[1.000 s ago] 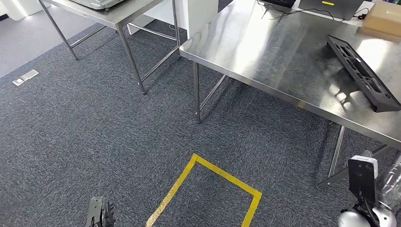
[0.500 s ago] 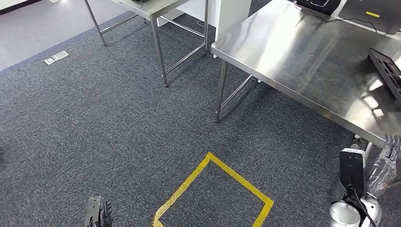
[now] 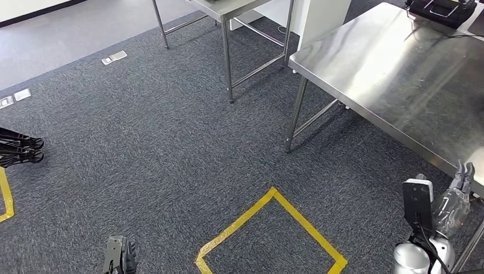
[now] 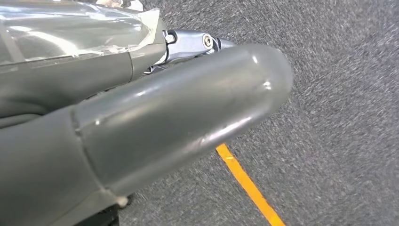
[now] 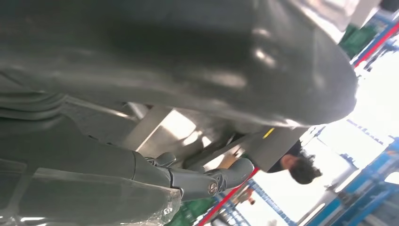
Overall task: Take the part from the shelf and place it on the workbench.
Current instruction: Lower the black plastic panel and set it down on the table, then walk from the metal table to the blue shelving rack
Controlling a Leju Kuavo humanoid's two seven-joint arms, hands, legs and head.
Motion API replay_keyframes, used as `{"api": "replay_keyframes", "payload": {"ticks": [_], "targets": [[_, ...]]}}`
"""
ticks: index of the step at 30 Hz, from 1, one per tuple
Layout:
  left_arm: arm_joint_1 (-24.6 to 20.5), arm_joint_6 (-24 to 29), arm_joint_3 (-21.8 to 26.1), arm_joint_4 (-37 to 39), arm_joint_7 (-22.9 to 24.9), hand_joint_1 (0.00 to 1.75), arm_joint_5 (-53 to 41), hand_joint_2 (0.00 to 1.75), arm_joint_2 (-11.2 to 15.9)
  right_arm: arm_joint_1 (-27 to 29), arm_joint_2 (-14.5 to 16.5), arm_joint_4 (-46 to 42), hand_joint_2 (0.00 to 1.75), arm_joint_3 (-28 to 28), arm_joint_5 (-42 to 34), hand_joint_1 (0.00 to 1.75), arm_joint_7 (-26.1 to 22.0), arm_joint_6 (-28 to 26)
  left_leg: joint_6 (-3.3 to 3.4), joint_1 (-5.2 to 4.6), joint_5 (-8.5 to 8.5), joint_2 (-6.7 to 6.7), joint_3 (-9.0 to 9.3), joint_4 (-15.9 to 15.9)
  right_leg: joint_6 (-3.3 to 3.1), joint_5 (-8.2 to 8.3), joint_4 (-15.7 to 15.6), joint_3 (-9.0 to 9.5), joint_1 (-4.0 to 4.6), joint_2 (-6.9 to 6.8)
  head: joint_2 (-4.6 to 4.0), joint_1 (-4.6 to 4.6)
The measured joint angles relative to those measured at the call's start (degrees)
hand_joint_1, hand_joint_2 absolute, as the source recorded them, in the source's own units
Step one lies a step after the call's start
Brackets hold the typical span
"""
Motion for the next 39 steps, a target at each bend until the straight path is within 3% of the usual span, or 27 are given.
{"api": "replay_keyframes", "payload": {"ticks": [2,4,5,6,7,9,11,13,15,16,18,20,21,22,24,26,28,29,31,33,35,36,37,39], "targets": [[-0.2,0.4,0.0,0.0,-0.2,0.00,0.1,0.00,-0.1,-0.5,0.6,0.2,0.00,0.7,0.9,0.00,-0.2,0.1,-0.52,0.09,-3.65,3.12,-3.04,6.6,-0.87,0.01,-0.1,0.07,0.18,-1.36,0.00,-0.28],[-0.3,0.7,0.0,0.0,-0.4,0.00,0.1,0.00,-0.1,-0.8,1.2,0.5,0.00,1.7,1.7,0.00,-0.3,0.5,-0.94,0.40,-6.58,4.07,-6.56,14.0,-1.26,-0.05,-0.1,0.07,0.50,-2.85,0.00,-0.42],[-0.2,0.8,0.0,0.0,-0.4,0.00,0.1,0.00,-0.1,-1.0,1.5,0.8,0.00,2.4,2.1,0.00,-0.3,0.8,-1.07,0.50,-6.63,4.23,-7.17,15.4,-1.29,-0.08,-0.1,0.07,0.55,-3.54,0.00,-0.44],[-0.2,0.8,0.0,0.0,-0.4,0.00,0.2,0.00,-0.1,-1.2,1.8,1.3,0.00,3.0,2.4,0.00,-0.3,1.0,-1.12,0.58,-5.56,4.44,-6.51,14.1,-1.32,-0.12,-0.1,0.10,0.57,-4.17,0.00,-0.43],[-0.2,0.9,0.0,0.0,-0.5,0.00,0.2,0.00,-0.1,-1.5,2.2,2.1,0.00,3.7,2.7,0.00,-0.2,1.2,-1.08,0.62,-3.79,4.99,-4.69,10.8,-1.34,-0.17,-0.1,0.16,0.58,-4.75,0.00,-0.44],[-0.3,1.3,0.0,0.0,-0.4,0.00,0.1,0.00,0.0,-2.3,2.9,4.9,0.00,5.1,3.1,0.00,0.4,1.3,-0.78,0.46,-0.82,7.32,-0.17,2.5,-1.17,-0.38,0.0,0.32,0.90,-5.77,0.00,-0.43],[-0.4,2.0,0.0,0.0,-0.1,0.00,0.1,0.00,0.0,-3.5,3.4,10.3,0.00,5.9,3.4,0.00,1.0,0.7,-0.38,0.14,-0.05,8.36,1.75,-1.3,-0.78,-0.62,0.0,0.44,1.39,-6.66,0.00,-0.25],[-0.3,2.9,0.0,0.0,0.4,0.00,0.1,0.00,0.0,-5.2,3.8,18.6,0.00,6.2,3.3,0.00,1.2,-0.8,0.17,-0.04,0.15,7.04,1.69,-1.6,-0.35,-0.80,-0.2,0.58,1.68,-7.71,0.00,-0.09],[-0.1,3.8,0.0,0.0,0.9,0.00,0.4,0.00,-0.1,-6.6,4.1,27.4,0.00,6.1,3.0,0.00,1.2,-2.5,0.94,0.12,0.60,5.80,1.89,-2.1,-0.08,-1.89,1.2,0.13,1.56,-6.70,0.00,-0.01],[0.0,4.3,0.0,0.0,1.1,0.00,0.5,0.00,0.0,-7.1,4.0,31.5,0.00,6.1,2.9,0.00,1.4,-3.0,1.34,0.30,0.86,5.17,1.98,-2.4,-0.11,-3.15,3.5,-0.88,1.44,-5.43,0.00,0.05],[0.2,5.1,0.1,0.0,1.9,0.00,1.0,0.00,0.0,-7.5,3.9,39.1,0.00,5.9,3.1,0.00,3.0,-3.0,1.69,0.43,1.06,3.74,1.80,-2.5,-0.44,-6.28,10.8,-4.33,1.07,-2.87,0.00,0.17],[1.0,6.0,0.4,0.2,3.3,0.00,1.8,0.00,0.0,-7.1,3.8,45.4,0.00,5.8,3.7,0.00,5.6,-2.1,1.76,0.44,1.11,2.06,1.68,-2.5,-0.11,-7.73,16.1,-7.09,0.86,-2.04,0.00,0.21],[1.6,6.6,0.8,0.3,4.4,0.00,2.3,0.00,0.0,-6.7,3.9,47.9,0.00,5.8,4.0,0.00,7.4,-1.3,1.73,0.46,1.10,1.28,1.68,-2.4,0.38,-7.12,15.6,-7.05,0.76,-1.89,0.00,0.22],[2.2,7.4,1.2,0.4,5.6,0.00,2.8,0.00,0.0,-6.5,4.0,50.0,0.00,5.7,4.4,0.00,9.3,-0.4,1.67,0.50,1.07,0.58,1.71,-2.4,0.99,-5.68,12.9,-5.94,0.56,-1.67,0.00,0.21],[3.3,9.3,2.2,0.6,8.5,0.00,3.8,0.00,0.1,-6.2,4.1,53.6,0.00,5.7,5.0,0.00,13.5,1.8,1.23,0.47,0.89,-0.63,1.62,-2.0,1.95,-2.39,4.9,-2.49,0.03,-0.02,0.00,0.27],[4.3,11.5,3.2,0.9,12.2,0.00,4.3,0.00,0.2,-5.4,4.3,56.6,0.00,5.7,5.6,0.00,17.5,3.9,0.57,0.31,0.76,-1.54,1.36,-1.7,1.71,-1.01,1.0,-0.69,-0.07,1.11,0.00,0.28],[5.1,14.6,4.3,1.3,18.5,0.00,4.7,0.00,0.1,-4.3,4.6,58.6,0.00,5.7,5.8,0.00,21.2,6.2,0.02,0.33,0.87,-2.23,1.13,-1.6,0.94,-0.88,1.0,-0.51,0.14,0.44,0.00,0.24],[5.4,16.5,4.8,1.5,22.3,0.00,4.8,0.00,0.0,-3.7,4.7,59.4,0.00,5.5,5.7,0.00,23.1,7.0,-0.19,0.40,0.71,-1.84,1.00,-1.4,0.61,-0.76,0.9,-0.42,0.11,0.06,0.00,0.23],[5.7,20.2,5.6,1.8,29.6,0.00,4.6,0.00,-0.6,-2.4,4.8,60.8,0.00,4.8,4.7,0.00,27.2,8.3,-0.59,0.47,-1.39,0.81,-0.28,1.5,-0.37,-0.63,0.7,-0.20,0.07,-0.93,0.00,-0.11],[5.7,22.6,6.0,2.0,34.4,0.00,4.2,0.00,-1.5,-0.6,4.7,62.0,0.00,3.6,3.5,0.00,30.9,9.5,-0.96,0.59,-5.48,3.66,-3.58,9.0,-1.20,-0.81,0.7,-0.08,0.45,-2.38,0.00,-0.46],[5.8,23.6,6.2,2.2,36.6,0.00,3.8,0.00,-2.2,1.4,4.5,63.0,0.00,2.6,3.4,0.00,33.0,10.2,-1.17,0.83,-7.97,4.34,-6.47,15.4,-1.48,-0.98,0.7,-0.07,0.78,-3.97,0.00,-0.46],[5.9,24.0,6.2,2.3,37.6,0.00,3.4,0.00,-2.6,2.1,4.4,63.4,0.00,2.4,3.9,0.00,34.0,10.6,-1.19,0.93,-7.69,4.47,-6.42,15.7,-1.51,-1.01,0.7,-0.08,0.87,-4.58,0.00,-0.47],[5.9,24.2,6.2,2.3,38.9,0.00,2.8,0.00,-2.8,2.5,4.3,63.7,0.00,2.3,4.7,0.00,35.0,11.1,-1.12,1.00,-6.39,4.69,-4.97,13.4,-1.51,-1.02,0.7,-0.04,0.91,-5.05,0.00,-0.47],[5.9,24.3,6.1,2.4,42.1,0.00,1.3,0.00,-3.3,2.8,4.2,64.2,0.00,2.4,6.8,0.00,37.0,12.4,-0.85,0.91,-3.39,6.13,-0.03,5.2,-1.40,-1.11,0.7,0.12,1.09,-5.67,0.00,-0.49]]}}
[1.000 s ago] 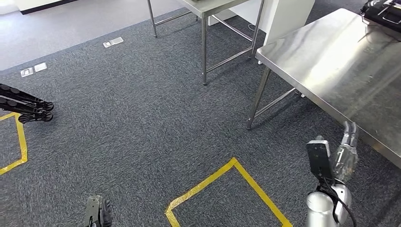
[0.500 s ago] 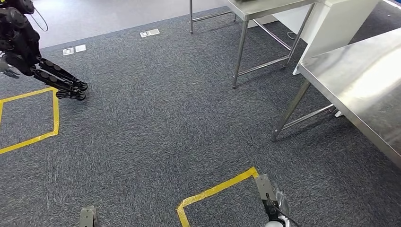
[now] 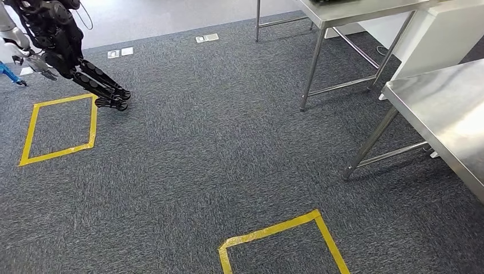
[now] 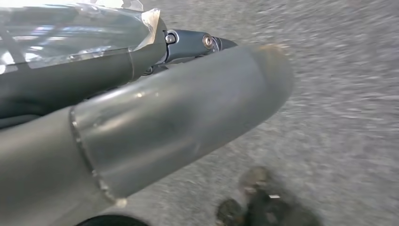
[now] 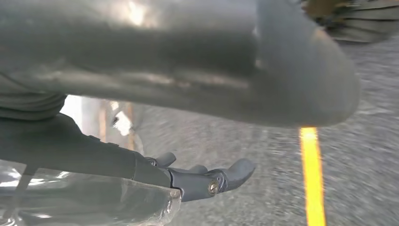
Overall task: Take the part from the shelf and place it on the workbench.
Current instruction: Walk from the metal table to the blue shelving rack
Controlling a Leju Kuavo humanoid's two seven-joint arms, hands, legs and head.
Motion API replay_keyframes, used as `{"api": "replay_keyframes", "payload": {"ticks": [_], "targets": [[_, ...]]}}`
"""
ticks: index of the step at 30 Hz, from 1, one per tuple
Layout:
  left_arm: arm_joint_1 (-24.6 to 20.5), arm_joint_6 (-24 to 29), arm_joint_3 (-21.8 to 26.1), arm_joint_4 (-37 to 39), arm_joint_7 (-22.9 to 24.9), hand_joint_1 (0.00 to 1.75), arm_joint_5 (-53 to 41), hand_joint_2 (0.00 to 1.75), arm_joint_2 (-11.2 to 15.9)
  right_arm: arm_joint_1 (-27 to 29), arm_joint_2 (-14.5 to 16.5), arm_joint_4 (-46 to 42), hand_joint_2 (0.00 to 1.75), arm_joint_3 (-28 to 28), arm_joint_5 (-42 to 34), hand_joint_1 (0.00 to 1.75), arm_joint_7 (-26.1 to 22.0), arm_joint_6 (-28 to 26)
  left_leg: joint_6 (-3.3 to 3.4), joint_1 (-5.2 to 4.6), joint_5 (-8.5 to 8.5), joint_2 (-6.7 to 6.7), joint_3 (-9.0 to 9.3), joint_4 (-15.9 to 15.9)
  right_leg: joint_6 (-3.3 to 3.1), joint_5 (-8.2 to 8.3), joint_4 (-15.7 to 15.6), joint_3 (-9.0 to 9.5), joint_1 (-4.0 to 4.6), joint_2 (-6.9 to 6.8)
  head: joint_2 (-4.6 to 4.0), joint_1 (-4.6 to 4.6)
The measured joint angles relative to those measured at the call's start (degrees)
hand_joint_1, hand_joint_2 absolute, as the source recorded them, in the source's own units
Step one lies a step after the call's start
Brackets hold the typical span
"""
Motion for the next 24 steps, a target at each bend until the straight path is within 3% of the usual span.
{"api": "replay_keyframes", "payload": {"ticks": [2,5,6,8,10,11,12,13,15,16,18,21,22,24], "targets": [[-0.1,-0.2,-0.3,0.1,2.6,0.00,-1.3,0.00,-0.6,0.2,0.0,0.3,0.00,0.4,1.8,0.00,0.7,1.0,0.34,-0.35,1.15,1.09,2.99,-5.2,0.35,-0.19,0.0,0.09,0.34,-0.47,0.00,0.09],[-0.1,0.8,-0.5,0.1,4.1,0.00,-1.8,0.00,-1.6,0.3,0.3,0.7,0.00,1.5,3.8,0.00,0.8,1.8,1.20,-0.72,1.39,0.10,3.23,-6.2,1.21,-0.36,0.0,0.20,0.46,-1.21,0.00,0.18],[-0.1,1.2,-0.5,0.1,4.0,0.00,-1.6,0.00,-1.9,0.3,0.5,0.7,0.00,1.9,4.3,0.00,0.8,1.9,1.66,-0.67,1.65,-0.32,3.34,-6.5,1.43,-0.81,0.5,0.04,0.40,-0.71,0.00,0.23],[-0.2,1.8,-0.4,0.1,3.1,0.00,-1.3,0.00,-2.3,0.2,0.8,0.9,0.00,2.6,5.1,0.00,0.4,2.0,2.44,-0.41,2.17,-1.15,3.56,-7.0,1.32,-3.36,5.0,-1.86,0.16,1.56,0.00,0.42],[-0.2,1.9,-0.4,0.1,2.0,0.00,-1.1,0.00,-2.6,0.2,1.0,1.0,0.00,3.2,5.9,0.00,-0.2,1.9,2.68,-0.48,2.31,-2.20,3.45,-7.0,1.03,-6.82,13.1,-5.45,0.03,3.43,0.00,0.60],[-0.2,1.9,-0.4,0.1,1.5,0.00,-1.0,0.00,-2.7,0.1,1.1,1.1,0.00,3.5,6.2,0.00,-0.5,1.9,2.70,-0.50,2.34,-2.81,3.42,-7.0,1.17,-7.77,16.1,-6.87,0.01,3.73,0.00,0.63],[-0.2,1.9,-0.4,0.1,1.3,0.00,-0.9,0.00,-2.7,0.0,1.2,1.1,0.00,3.8,6.4,0.00,-0.6,1.9,2.70,-0.51,2.35,-3.39,3.43,-6.9,1.53,-7.69,16.9,-7.24,0.01,3.84,0.00,0.64],[-0.2,1.9,-0.4,0.1,1.1,0.00,-0.9,0.00,-2.8,-0.1,1.2,1.1,0.00,4.0,6.5,0.00,-0.7,1.8,2.67,-0.51,2.36,-3.97,3.49,-6.9,2.04,-6.69,15.3,-6.50,-0.05,3.92,0.00,0.67],[-0.2,1.9,-0.4,0.1,0.8,0.00,-0.8,0.00,-3.0,-0.5,1.2,1.1,0.00,4.3,6.7,0.00,-1.0,1.6,2.47,-0.50,2.31,-5.00,3.59,-6.7,3.01,-3.24,7.2,-2.72,-0.39,4.68,0.00,0.74],[-0.2,1.9,-0.4,0.1,0.7,0.00,-0.8,0.00,-3.0,-0.7,1.3,1.2,0.00,4.4,6.8,0.00,-1.2,1.5,2.24,-0.58,2.22,-5.44,3.57,-6.5,3.10,-1.84,3.5,-1.15,-0.51,5.10,0.00,0.78],[-0.2,1.9,-0.4,0.1,0.4,0.00,-0.8,0.00,-3.1,-1.2,1.4,1.2,0.00,4.8,7.1,0.00,-1.4,1.2,1.64,-0.72,2.13,-5.96,3.39,-6.3,2.62,-0.66,0.2,0.18,-0.46,5.62,0.00,0.78],[-0.1,1.9,-0.4,0.2,0.3,0.00,-0.8,0.00,-3.1,-1.8,1.6,1.3,0.00,5.2,7.5,0.00,-1.3,1.0,0.84,-0.49,1.89,-5.63,2.94,-5.9,1.39,-0.12,0.2,0.38,-0.46,4.88,0.00,0.72],[-0.1,2.0,-0.4,0.2,0.3,0.00,-0.8,0.00,-3.1,-2.0,1.6,1.3,0.00,5.3,7.6,0.00,-1.1,1.0,0.59,-0.41,0.98,-4.79,2.34,-4.6,0.95,0.03,0.1,0.38,-0.55,4.56,0.00,0.61],[-0.1,2.1,-0.4,0.2,0.6,0.00,-0.8,0.00,-3.1,-2.1,1.6,1.3,0.00,5.4,7.8,0.00,-0.6,1.1,0.15,-0.34,-2.57,-2.81,-0.43,1.5,0.34,0.09,0.0,0.34,-0.48,3.82,0.00,0.38]]}}
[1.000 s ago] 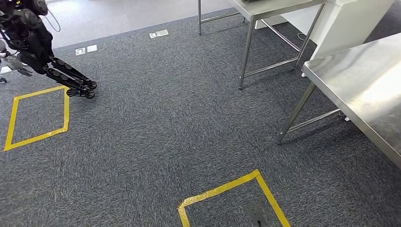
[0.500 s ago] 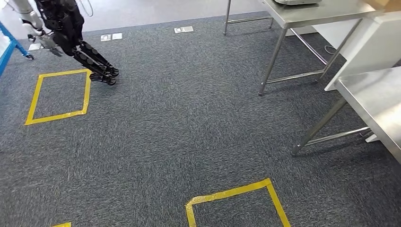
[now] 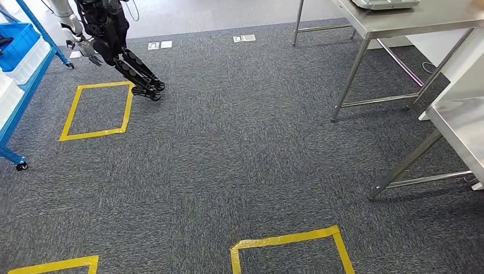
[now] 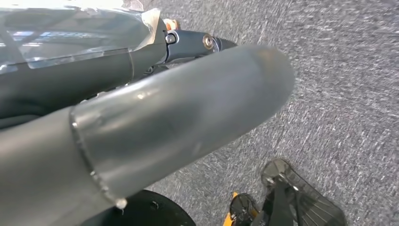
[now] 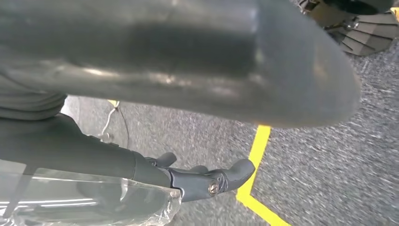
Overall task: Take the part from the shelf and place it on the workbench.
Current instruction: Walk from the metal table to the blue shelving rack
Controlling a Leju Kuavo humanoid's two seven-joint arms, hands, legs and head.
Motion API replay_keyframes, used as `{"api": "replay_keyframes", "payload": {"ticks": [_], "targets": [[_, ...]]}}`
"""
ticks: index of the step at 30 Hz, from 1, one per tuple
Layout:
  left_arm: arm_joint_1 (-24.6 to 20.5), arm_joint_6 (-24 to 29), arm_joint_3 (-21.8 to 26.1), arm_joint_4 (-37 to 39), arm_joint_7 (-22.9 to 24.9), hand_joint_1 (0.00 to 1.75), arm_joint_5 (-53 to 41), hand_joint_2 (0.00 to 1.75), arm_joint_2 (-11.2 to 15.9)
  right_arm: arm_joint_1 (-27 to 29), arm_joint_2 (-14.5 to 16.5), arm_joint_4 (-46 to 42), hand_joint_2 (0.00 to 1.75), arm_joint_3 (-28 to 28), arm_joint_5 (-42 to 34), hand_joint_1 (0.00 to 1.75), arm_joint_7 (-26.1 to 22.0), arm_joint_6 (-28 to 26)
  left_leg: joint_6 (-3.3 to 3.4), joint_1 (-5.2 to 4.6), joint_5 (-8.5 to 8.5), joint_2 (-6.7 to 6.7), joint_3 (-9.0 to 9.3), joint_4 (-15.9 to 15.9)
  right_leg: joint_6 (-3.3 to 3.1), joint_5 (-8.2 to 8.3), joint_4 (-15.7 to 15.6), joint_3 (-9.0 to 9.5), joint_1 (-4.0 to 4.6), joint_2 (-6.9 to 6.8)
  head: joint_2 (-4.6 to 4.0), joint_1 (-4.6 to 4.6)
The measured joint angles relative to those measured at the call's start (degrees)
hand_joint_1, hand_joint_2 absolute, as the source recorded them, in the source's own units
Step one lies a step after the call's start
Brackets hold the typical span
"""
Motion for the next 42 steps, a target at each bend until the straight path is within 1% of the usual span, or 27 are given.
{"api": "replay_keyframes", "payload": {"ticks": [1,2,3,4,7,9,12,14,16,17,18,19,20,22,23,24,26,28,30,32,33,34,35,37,38,40,42], "targets": [[0.0,0.1,0.0,0.0,0.3,0.00,0.0,0.00,0.0,0.0,-0.1,0.0,0.00,0.0,0.1,0.00,0.4,0.1,-0.20,0.04,-1.94,0.53,-1.96,4.1,-0.17,-0.04,0.0,-0.05,0.14,-0.46,0.00,-0.10],[0.0,0.2,0.0,0.0,0.5,0.00,0.0,0.00,0.0,0.1,-0.1,0.0,0.00,0.0,0.2,0.00,0.7,0.3,-0.32,0.06,-3.14,0.76,-3.55,7.5,-0.21,-0.08,0.0,-0.08,0.25,-0.93,0.00,-0.10],[0.1,0.2,0.0,0.0,0.7,0.00,0.0,0.00,0.0,0.2,-0.2,0.1,0.00,0.1,0.3,0.00,1.0,0.4,-0.36,0.07,-3.24,0.92,-4.28,9.0,-0.25,-0.10,0.0,-0.10,0.32,-1.37,0.00,-0.10],[0.1,0.3,0.0,0.0,0.9,0.00,0.0,0.00,0.0,0.2,-0.3,0.1,0.00,0.1,0.4,0.00,1.2,0.5,-0.31,0.07,-2.23,1.05,-3.85,8.1,-0.27,-0.13,0.0,-0.07,0.37,-1.74,0.00,-0.10],[0.1,0.4,0.0,0.0,1.1,0.00,-0.1,0.00,0.0,0.2,-0.4,0.1,0.00,0.2,0.5,0.00,1.4,0.5,0.24,-0.11,2.90,2.37,2.03,-3.1,-0.20,-0.27,0.1,0.11,0.59,-2.47,0.00,-0.10],[0.0,0.3,0.0,0.0,1.1,0.00,-0.3,0.00,0.0,0.2,-0.4,0.1,0.00,0.3,0.6,0.00,1.4,0.5,0.64,-0.51,3.83,3.07,4.01,-7.1,0.04,-0.40,0.1,0.08,0.85,-2.86,0.00,-0.05],[0.1,0.2,0.0,0.0,1.1,0.00,-0.5,0.00,0.0,0.3,-0.4,0.1,0.00,0.3,0.5,0.00,1.4,0.4,1.51,-0.84,4.01,2.21,4.09,-7.8,0.79,-0.66,0.2,0.09,0.89,-3.30,0.00,-0.06],[0.1,0.1,0.0,0.0,0.8,0.00,-0.8,0.00,-0.1,0.2,-0.4,0.1,0.00,0.3,0.3,0.00,1.2,0.1,2.32,-0.61,4.50,1.62,4.30,-8.4,0.89,-2.46,3.2,-1.24,0.80,-2.04,0.00,0.02],[0.1,-0.1,0.0,0.0,0.5,0.00,-1.0,0.00,-0.2,0.3,-0.5,0.1,0.00,0.2,-0.1,0.00,0.8,-0.2,2.72,-0.52,4.73,0.97,4.20,-8.5,0.50,-5.76,10.5,-4.71,0.64,-0.48,0.00,0.18],[0.1,-0.2,0.0,0.0,0.4,0.00,-1.0,0.00,-0.2,0.4,-0.5,0.1,0.00,0.2,-0.2,0.00,0.6,-0.4,2.76,-0.54,4.76,0.59,4.14,-8.5,0.48,-6.99,14.0,-6.43,0.60,-0.20,0.00,0.25],[0.1,-0.3,0.0,0.0,0.3,0.00,-1.0,0.00,-0.2,0.4,-0.5,0.2,0.00,0.2,-0.2,0.00,0.4,-0.4,2.76,-0.56,4.77,0.19,4.11,-8.5,0.68,-7.44,16.1,-7.47,0.55,-0.07,0.00,0.26],[0.1,-0.3,0.0,0.0,0.3,0.00,-1.0,0.00,-0.2,0.4,-0.6,0.2,0.00,0.1,-0.3,0.00,0.2,-0.5,2.75,-0.56,4.78,-0.23,4.12,-8.4,1.09,-6.92,16.0,-7.41,0.52,-0.02,0.00,0.28],[0.2,-0.4,0.0,0.0,0.3,0.00,-1.0,0.00,-0.3,0.4,-0.6,0.2,0.00,0.1,-0.3,0.00,0.1,-0.6,2.72,-0.54,4.78,-0.64,4.18,-8.4,1.62,-5.55,13.4,-6.19,0.42,0.06,0.00,0.28],[0.2,-0.4,0.0,0.0,0.3,0.00,-1.1,0.00,-0.3,0.2,-0.7,0.3,0.00,0.1,-0.2,0.00,0.1,-0.8,2.44,-0.58,4.68,-1.43,4.24,-8.1,2.45,-2.25,5.2,-2.37,0.12,0.73,0.00,0.33],[0.2,-0.5,0.0,0.0,0.4,0.00,-1.1,0.00,-0.3,0.1,-0.7,0.3,0.00,0.1,-0.1,0.00,0.0,-0.9,2.21,-0.66,4.59,-1.71,4.20,-8.0,2.47,-1.14,2.1,-1.04,0.01,1.00,0.00,0.35],[0.2,-0.5,0.0,0.0,0.4,0.00,-1.1,0.00,-0.3,0.0,-0.7,0.3,0.00,0.1,-0.1,0.00,0.0,-0.9,1.92,-0.75,4.52,-1.89,4.11,-7.8,2.27,-0.64,0.6,-0.38,0.02,1.21,0.00,0.36],[0.2,-0.5,0.0,0.0,0.4,0.00,-1.1,0.00,-0.3,-0.1,-0.7,0.3,0.00,0.1,0.0,0.00,0.0,-0.9,1.36,-0.71,4.58,-2.12,3.94,-7.9,1.49,-0.35,0.2,-0.27,0.14,0.97,0.00,0.35],[0.3,-0.8,0.0,0.0,0.4,0.00,-1.1,0.00,-0.3,-0.1,-0.7,0.3,0.00,0.0,0.0,0.00,0.1,-1.0,0.82,-0.47,3.86,-1.63,3.43,-6.9,0.72,-0.01,0.1,-0.18,-0.04,0.61,0.00,0.28],[0.3,-1.2,0.0,0.0,0.4,0.00,-1.2,0.00,-0.3,0.0,-0.7,0.3,0.00,0.0,0.0,0.00,0.1,-1.0,0.29,-0.32,0.75,-0.29,1.17,-1.9,-0.02,0.13,-0.1,-0.16,-0.11,0.09,0.00,0.03],[0.3,-1.4,0.0,0.0,0.4,0.00,-1.4,0.00,-0.3,0.1,-0.8,0.3,0.00,-0.1,-0.1,0.00,0.2,-1.0,-0.12,-0.21,-2.84,0.63,-2.50,5.8,-0.36,0.08,-0.1,-0.24,0.14,-0.53,0.00,-0.14],[0.3,-1.5,0.0,0.0,0.4,0.00,-1.4,0.00,-0.3,0.2,-0.8,0.3,0.00,-0.1,-0.1,0.00,0.2,-1.0,-0.21,-0.14,-3.51,0.78,-3.76,8.3,-0.38,0.06,-0.1,-0.27,0.24,-0.84,0.00,-0.13],[0.4,-1.6,0.0,0.0,0.4,0.00,-1.4,0.00,-0.3,0.3,-0.8,0.3,0.00,-0.2,-0.1,0.00,0.2,-1.0,-0.20,-0.07,-3.12,0.90,-4.05,8.8,-0.40,0.03,0.0,-0.27,0.31,-1.11,0.00,-0.13],[0.4,-1.7,0.0,0.0,0.4,0.00,-1.4,0.00,-0.3,0.3,-0.9,0.3,0.00,-0.2,-0.1,0.00,0.2,-1.0,-0.12,-0.02,-1.67,1.05,-3.11,6.9,-0.42,0.00,0.0,-0.22,0.35,-1.32,0.00,-0.13],[0.4,-1.9,0.0,0.0,0.3,0.00,-1.5,0.00,-0.3,0.3,-0.9,0.3,0.00,-0.2,-0.1,0.00,0.2,-1.1,0.21,-0.08,2.01,2.08,1.02,-1.1,-0.39,-0.10,0.0,-0.03,0.43,-1.63,0.00,-0.14],[0.4,-2.0,0.0,0.0,0.3,0.00,-1.5,0.00,-0.3,0.3,-0.9,0.3,0.00,-0.2,-0.1,0.00,0.2,-1.1,0.42,-0.22,3.21,2.56,2.80,-4.6,-0.29,-0.18,0.0,0.01,0.59,-1.75,0.00,-0.11],[0.3,-2.0,0.0,0.0,0.3,0.00,-1.5,0.00,-0.3,0.3,-0.9,0.3,0.00,-0.2,-0.1,0.00,0.2,-1.1,0.78,-0.63,3.66,3.00,4.10,-7.4,0.10,-0.31,0.0,0.03,0.84,-2.05,0.00,-0.07],[0.3,-2.0,0.0,0.0,0.3,0.00,-1.5,0.00,-0.2,0.3,-0.8,0.3,0.00,-0.2,-0.1,0.00,0.2,-1.2,1.40,-0.76,3.97,2.33,4.10,-7.8,0.64,-0.37,-0.2,0.06,0.92,-2.47,0.00,-0.10]]}}
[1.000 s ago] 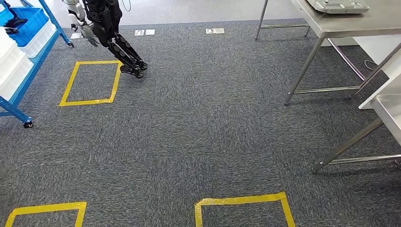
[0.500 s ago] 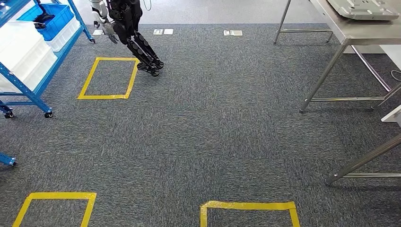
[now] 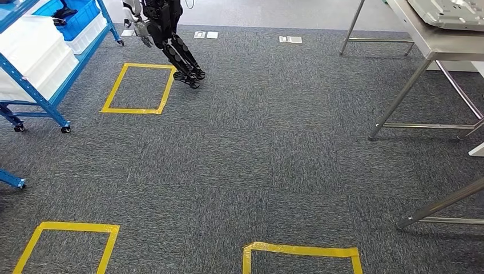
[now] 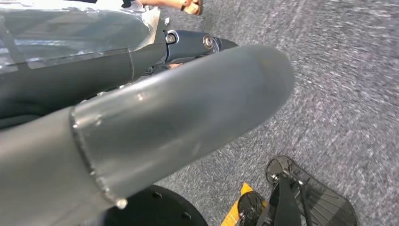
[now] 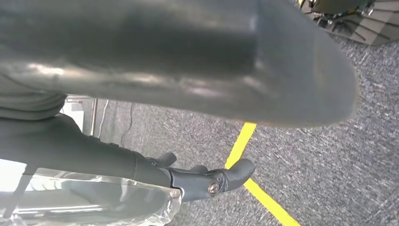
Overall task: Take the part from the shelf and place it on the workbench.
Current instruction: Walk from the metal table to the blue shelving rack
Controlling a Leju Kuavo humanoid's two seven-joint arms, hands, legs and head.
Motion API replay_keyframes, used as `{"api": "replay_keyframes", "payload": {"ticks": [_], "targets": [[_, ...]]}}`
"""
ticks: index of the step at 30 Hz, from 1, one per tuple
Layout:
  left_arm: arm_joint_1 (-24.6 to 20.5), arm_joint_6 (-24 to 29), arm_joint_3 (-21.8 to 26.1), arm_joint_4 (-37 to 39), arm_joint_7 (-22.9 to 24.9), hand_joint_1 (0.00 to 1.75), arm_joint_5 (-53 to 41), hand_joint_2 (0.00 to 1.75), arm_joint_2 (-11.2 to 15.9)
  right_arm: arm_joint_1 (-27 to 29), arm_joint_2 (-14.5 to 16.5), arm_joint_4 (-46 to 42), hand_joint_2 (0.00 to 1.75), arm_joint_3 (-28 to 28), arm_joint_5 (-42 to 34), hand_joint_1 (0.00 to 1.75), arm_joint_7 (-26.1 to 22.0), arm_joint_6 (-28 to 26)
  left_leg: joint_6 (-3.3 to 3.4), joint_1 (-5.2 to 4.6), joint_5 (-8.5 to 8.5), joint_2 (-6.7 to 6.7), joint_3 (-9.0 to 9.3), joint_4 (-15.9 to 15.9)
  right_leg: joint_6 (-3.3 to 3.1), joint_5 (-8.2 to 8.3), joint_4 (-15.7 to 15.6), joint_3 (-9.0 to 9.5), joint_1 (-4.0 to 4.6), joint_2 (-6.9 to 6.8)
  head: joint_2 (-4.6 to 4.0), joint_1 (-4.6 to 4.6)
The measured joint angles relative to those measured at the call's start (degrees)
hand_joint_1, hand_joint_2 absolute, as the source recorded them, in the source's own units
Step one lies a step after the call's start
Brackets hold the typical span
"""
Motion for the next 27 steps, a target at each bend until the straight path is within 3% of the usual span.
{"api": "replay_keyframes", "payload": {"ticks": [2,5,6,7,8,10,12,16,17,20,21,22,23,24,25,27], "targets": [[0.0,-0.1,0.0,0.0,-0.1,0.00,0.0,0.00,0.0,0.0,0.0,0.0,0.00,0.0,0.0,0.00,0.0,-0.1,0.86,0.18,0.53,-0.52,0.35,-0.8,0.23,-1.24,1.9,-0.75,-0.06,0.49,0.00,0.07],[0.0,-0.2,0.0,0.0,-0.3,0.00,0.0,0.00,0.0,0.1,0.0,0.0,0.00,0.0,0.0,0.00,0.0,-0.2,1.46,0.28,0.88,-1.34,0.43,-1.1,-0.22,-5.92,12.5,-5.75,-0.30,2.15,0.00,0.36],[0.0,-0.2,0.0,0.0,-0.3,0.00,0.0,0.00,0.0,0.2,0.0,0.0,0.00,0.0,0.0,0.00,0.0,-0.2,1.47,0.25,0.89,-1.70,0.39,-1.1,-0.12,-6.87,15.7,-7.31,-0.35,2.34,0.00,0.41],[0.0,-0.2,0.0,0.0,-0.4,0.00,0.0,0.00,0.0,0.3,0.0,0.1,0.00,0.0,0.0,0.00,0.0,-0.2,1.47,0.23,0.90,-2.05,0.39,-1.1,0.22,-6.88,16.7,-7.90,-0.40,2.44,0.00,0.43],[0.1,-0.2,0.0,0.0,-0.4,0.00,0.0,0.00,0.0,0.4,-0.1,0.1,0.00,-0.1,0.0,0.00,0.0,-0.3,1.45,0.23,0.90,-2.42,0.43,-1.1,0.72,-5.95,15.4,-7.30,-0.46,2.48,0.00,0.43],[0.1,-0.3,0.0,0.0,-0.4,0.00,0.0,0.00,0.0,0.4,-0.1,0.1,0.00,-0.1,-0.1,0.00,0.0,-0.4,1.28,0.25,0.85,-3.12,0.58,-0.9,1.70,-2.53,7.4,-3.48,-0.77,2.85,0.00,0.45],[0.1,-0.3,0.0,0.0,-0.4,0.00,0.0,0.00,0.0,0.4,-0.1,0.1,0.00,-0.3,-0.1,0.00,0.0,-0.5,0.74,0.06,0.66,-3.58,0.54,-0.6,1.69,-0.20,1.0,-0.62,-0.91,3.36,0.00,0.46],[0.1,-0.3,0.0,0.0,-0.3,0.00,-0.1,0.00,0.1,0.4,-0.1,0.1,0.00,-0.5,-0.1,0.00,0.0,-0.6,-0.44,0.24,0.46,-3.80,0.10,-0.2,0.29,0.60,-0.2,-0.17,-0.83,3.19,0.00,0.33],[0.1,-0.3,0.0,0.0,-0.3,0.00,-0.1,0.00,0.1,0.4,0.0,0.1,0.00,-0.5,-0.1,0.00,0.0,-0.7,-0.70,0.33,-0.37,-3.44,-0.38,0.9,-0.12,0.74,-0.3,-0.14,-0.97,3.01,0.00,0.22],[0.1,-0.3,0.0,0.0,-0.1,0.00,-0.1,0.00,0.1,0.4,0.0,0.1,0.00,-0.6,0.0,0.00,-0.1,-0.8,-1.49,0.56,-5.93,-1.89,-4.95,11.0,-0.93,0.80,-0.4,-0.16,-0.89,2.25,0.00,-0.17],[0.2,-0.2,0.0,0.0,0.0,0.00,-0.1,0.00,0.1,0.4,0.0,0.1,0.00,-0.7,0.1,0.00,-0.1,-0.8,-1.67,0.66,-7.23,-1.69,-6.60,14.4,-0.96,0.78,-0.4,-0.19,-0.78,1.96,0.00,-0.17],[0.2,-0.2,0.0,0.0,0.0,0.00,-0.1,0.00,0.1,0.4,0.0,0.1,0.00,-0.8,0.2,0.00,-0.1,-0.8,-1.75,0.73,-7.39,-1.56,-7.38,15.9,-0.97,0.76,-0.3,-0.22,-0.71,1.72,0.00,-0.17],[0.2,-0.1,0.0,0.0,0.0,0.00,-0.1,0.00,0.1,0.4,0.0,0.1,0.00,-0.9,0.3,0.00,-0.2,-0.9,-1.76,0.80,-6.55,-1.41,-7.15,15.4,-0.96,0.75,-0.3,-0.20,-0.68,1.51,0.00,-0.18],[0.3,-0.1,0.0,0.0,0.0,0.00,-0.1,0.00,0.1,0.3,0.0,0.1,0.00,-0.9,0.4,0.00,-0.3,-0.9,-1.70,0.84,-4.80,-1.20,-5.75,12.6,-0.96,0.73,-0.3,-0.12,-0.66,1.34,0.00,-0.17],[0.3,-0.1,0.0,0.0,0.0,0.00,-0.1,0.00,0.1,0.2,0.1,0.1,0.00,-1.0,0.6,0.00,-0.3,-0.9,-1.57,0.86,-2.75,-0.74,-3.61,8.5,-0.95,0.71,-0.3,-0.02,-0.64,1.21,0.00,-0.20],[0.1,-0.1,0.0,0.0,0.0,0.00,-0.1,0.00,0.1,0.0,0.1,0.1,0.00,-1.0,1.0,0.00,-0.3,-0.9,-1.23,0.59,-0.40,0.35,-0.19,1.7,-0.75,0.56,-0.3,0.07,-0.31,0.93,0.00,-0.16]]}}
